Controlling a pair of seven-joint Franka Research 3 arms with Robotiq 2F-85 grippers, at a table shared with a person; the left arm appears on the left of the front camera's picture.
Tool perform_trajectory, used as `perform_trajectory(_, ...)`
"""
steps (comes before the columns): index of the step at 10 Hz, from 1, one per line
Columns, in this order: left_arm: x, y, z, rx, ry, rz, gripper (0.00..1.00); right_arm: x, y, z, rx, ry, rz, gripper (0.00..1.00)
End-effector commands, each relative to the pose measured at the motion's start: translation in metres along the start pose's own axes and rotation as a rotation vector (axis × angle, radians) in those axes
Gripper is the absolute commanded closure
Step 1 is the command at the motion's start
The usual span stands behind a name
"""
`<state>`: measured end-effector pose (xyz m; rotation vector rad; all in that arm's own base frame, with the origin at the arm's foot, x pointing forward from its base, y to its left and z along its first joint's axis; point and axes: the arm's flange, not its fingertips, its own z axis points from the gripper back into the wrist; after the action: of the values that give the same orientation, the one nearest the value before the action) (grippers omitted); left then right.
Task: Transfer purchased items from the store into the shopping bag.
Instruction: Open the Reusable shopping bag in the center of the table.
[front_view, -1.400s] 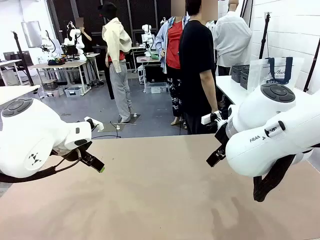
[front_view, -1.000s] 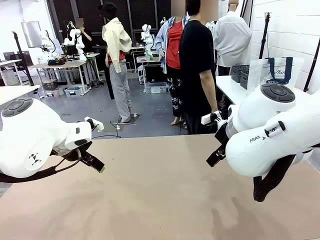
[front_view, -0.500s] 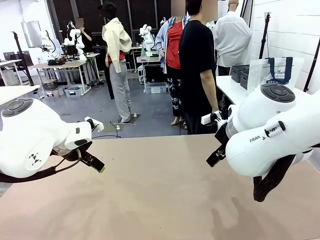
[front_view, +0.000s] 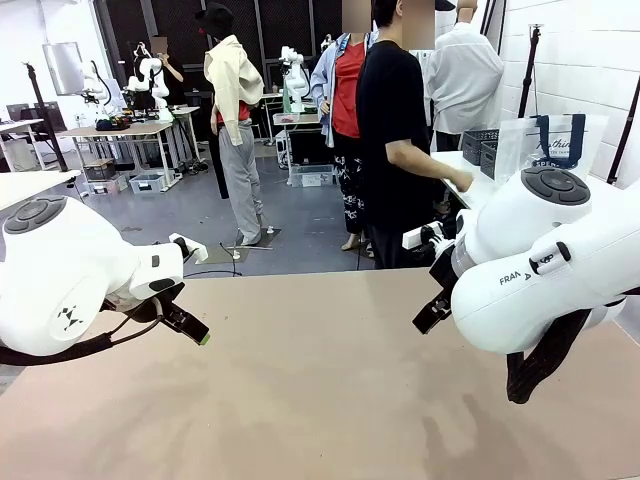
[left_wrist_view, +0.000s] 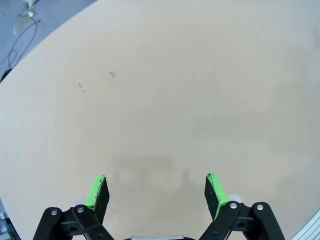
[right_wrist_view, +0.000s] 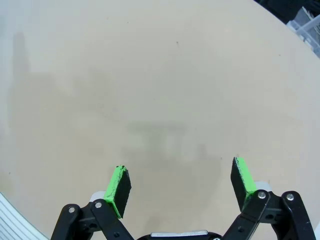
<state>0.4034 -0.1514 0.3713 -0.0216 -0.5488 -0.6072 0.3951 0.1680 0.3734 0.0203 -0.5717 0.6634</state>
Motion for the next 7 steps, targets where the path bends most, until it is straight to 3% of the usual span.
perform_trajectory(1, -0.0002, 0.0006, 0.0000, 0.000, 0.000, 0.001, 0.00, 0.0000, -0.0001, 0.0000, 0.000, 0.000, 0.000, 0.00)
perform_trajectory(7, -0.0002, 0.0006, 0.0000, 0.000, 0.000, 0.001, 0.00, 0.0000, -0.0001, 0.0000, 0.000, 0.000, 0.000, 0.00)
